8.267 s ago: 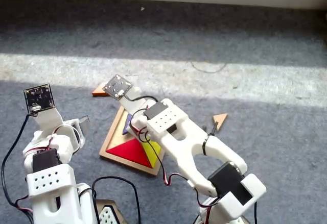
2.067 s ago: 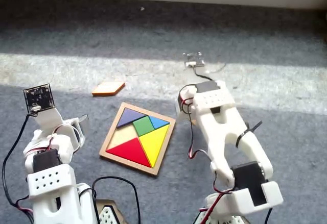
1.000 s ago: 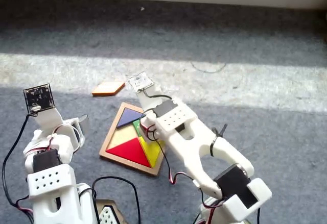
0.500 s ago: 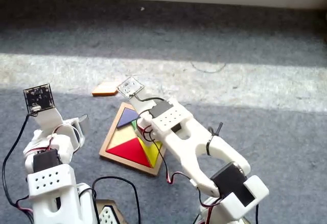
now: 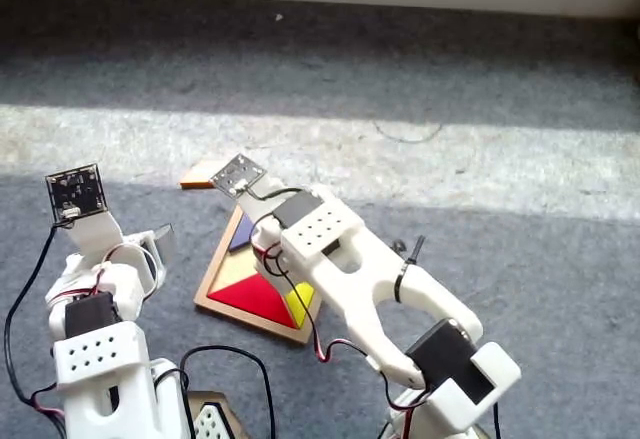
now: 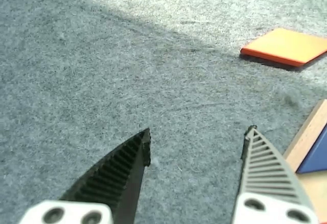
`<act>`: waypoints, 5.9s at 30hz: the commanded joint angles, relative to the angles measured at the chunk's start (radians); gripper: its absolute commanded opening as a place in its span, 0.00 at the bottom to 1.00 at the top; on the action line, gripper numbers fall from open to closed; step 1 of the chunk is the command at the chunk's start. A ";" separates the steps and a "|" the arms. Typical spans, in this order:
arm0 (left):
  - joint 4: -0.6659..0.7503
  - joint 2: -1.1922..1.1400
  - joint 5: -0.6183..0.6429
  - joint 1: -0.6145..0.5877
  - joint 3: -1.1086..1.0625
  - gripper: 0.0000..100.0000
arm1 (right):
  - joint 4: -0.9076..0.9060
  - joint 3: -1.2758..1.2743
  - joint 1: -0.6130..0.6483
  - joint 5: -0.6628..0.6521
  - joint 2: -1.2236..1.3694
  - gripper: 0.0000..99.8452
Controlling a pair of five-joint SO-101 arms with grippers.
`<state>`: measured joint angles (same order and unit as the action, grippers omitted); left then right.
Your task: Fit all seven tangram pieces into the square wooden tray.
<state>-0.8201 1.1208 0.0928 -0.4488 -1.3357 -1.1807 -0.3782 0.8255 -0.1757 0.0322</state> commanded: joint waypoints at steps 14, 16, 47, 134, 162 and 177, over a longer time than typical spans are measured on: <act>0.020 0.015 -0.008 -0.010 0.010 0.29 | 0.031 -0.007 -0.243 -0.129 -0.016 0.01; 0.020 0.015 -0.008 -0.010 0.010 0.29 | 0.056 -0.045 -0.226 -0.133 -0.012 0.01; 0.020 0.015 -0.008 -0.010 0.010 0.29 | 0.318 -0.110 0.036 -0.064 -0.018 0.01; 0.020 0.015 -0.008 -0.010 0.010 0.29 | 0.269 -0.111 0.054 0.143 -0.140 0.01; 0.020 0.015 -0.008 -0.010 0.010 0.29 | 0.470 -0.124 0.143 0.279 -0.012 0.01; 0.018 0.013 -0.008 -0.010 0.010 0.29 | 0.464 -0.124 -0.053 0.273 0.058 0.01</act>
<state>-0.8201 1.1208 0.0928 -0.4488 -1.3357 -0.7173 -0.4948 0.8531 0.0990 0.1304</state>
